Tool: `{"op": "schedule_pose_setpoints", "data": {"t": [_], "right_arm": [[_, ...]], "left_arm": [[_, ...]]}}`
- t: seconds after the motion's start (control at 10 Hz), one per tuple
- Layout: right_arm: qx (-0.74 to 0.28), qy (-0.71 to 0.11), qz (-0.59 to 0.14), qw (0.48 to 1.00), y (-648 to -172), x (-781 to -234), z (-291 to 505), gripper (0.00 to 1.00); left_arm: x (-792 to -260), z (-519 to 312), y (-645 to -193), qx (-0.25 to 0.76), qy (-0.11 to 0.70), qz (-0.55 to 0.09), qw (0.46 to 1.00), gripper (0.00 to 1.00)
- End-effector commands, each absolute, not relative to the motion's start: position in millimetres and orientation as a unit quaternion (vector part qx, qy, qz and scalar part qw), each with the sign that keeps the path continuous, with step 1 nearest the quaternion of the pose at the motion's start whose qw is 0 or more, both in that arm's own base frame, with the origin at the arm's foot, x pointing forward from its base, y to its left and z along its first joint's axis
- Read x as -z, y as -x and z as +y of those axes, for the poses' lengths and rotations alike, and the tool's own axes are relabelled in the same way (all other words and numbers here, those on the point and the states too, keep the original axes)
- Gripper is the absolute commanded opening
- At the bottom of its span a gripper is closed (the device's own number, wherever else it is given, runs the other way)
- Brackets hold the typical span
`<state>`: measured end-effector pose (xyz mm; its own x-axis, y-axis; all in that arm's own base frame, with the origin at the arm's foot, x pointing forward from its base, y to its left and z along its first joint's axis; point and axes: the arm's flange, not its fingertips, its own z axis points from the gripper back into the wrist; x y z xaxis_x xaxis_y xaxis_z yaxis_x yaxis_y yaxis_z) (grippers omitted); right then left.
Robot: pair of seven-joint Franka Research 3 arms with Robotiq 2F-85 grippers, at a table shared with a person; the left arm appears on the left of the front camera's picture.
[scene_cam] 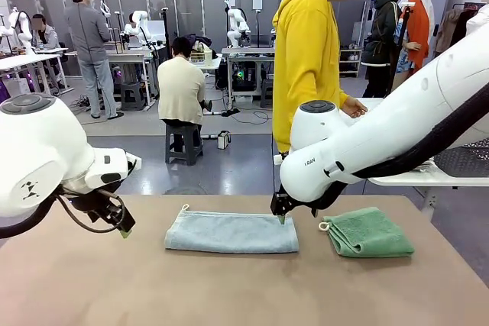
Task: Fold the towels and place them in the basket.
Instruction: When a person lays out a Towel with hook on the table, fold it in half twice.
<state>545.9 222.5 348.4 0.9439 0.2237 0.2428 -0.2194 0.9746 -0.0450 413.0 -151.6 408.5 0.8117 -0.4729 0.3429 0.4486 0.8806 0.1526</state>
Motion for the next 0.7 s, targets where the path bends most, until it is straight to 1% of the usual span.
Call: {"op": "schedule_pose_setpoints", "data": {"t": [0.0, 0.1, 0.2, 0.3, 0.6], "right_arm": [[-0.129, 0.005, -0.138, 0.982, -543, -355, 222, 1.0], [-0.112, 0.009, -0.124, 0.986, -546, -348, 222, 1.0], [-0.071, -0.013, -0.094, 0.993, -555, -342, 226, 1.0], [-0.046, -0.029, -0.086, 0.995, -561, -335, 228, 1.0], [-0.011, -0.026, -0.081, 0.996, -570, -319, 234, 1.0]], "left_arm": [[-408, -160, -423, 0.238, -0.033, -0.181, 0.954, 1.0], [-408, -160, -423, 0.238, -0.033, -0.181, 0.954, 1.0], [-408, -160, -423, 0.238, -0.033, -0.181, 0.954, 1.0], [-408, -160, -423, 0.238, -0.033, -0.181, 0.954, 1.0], [-408, -160, -423, 0.238, -0.033, -0.181, 0.954, 1.0]]}}
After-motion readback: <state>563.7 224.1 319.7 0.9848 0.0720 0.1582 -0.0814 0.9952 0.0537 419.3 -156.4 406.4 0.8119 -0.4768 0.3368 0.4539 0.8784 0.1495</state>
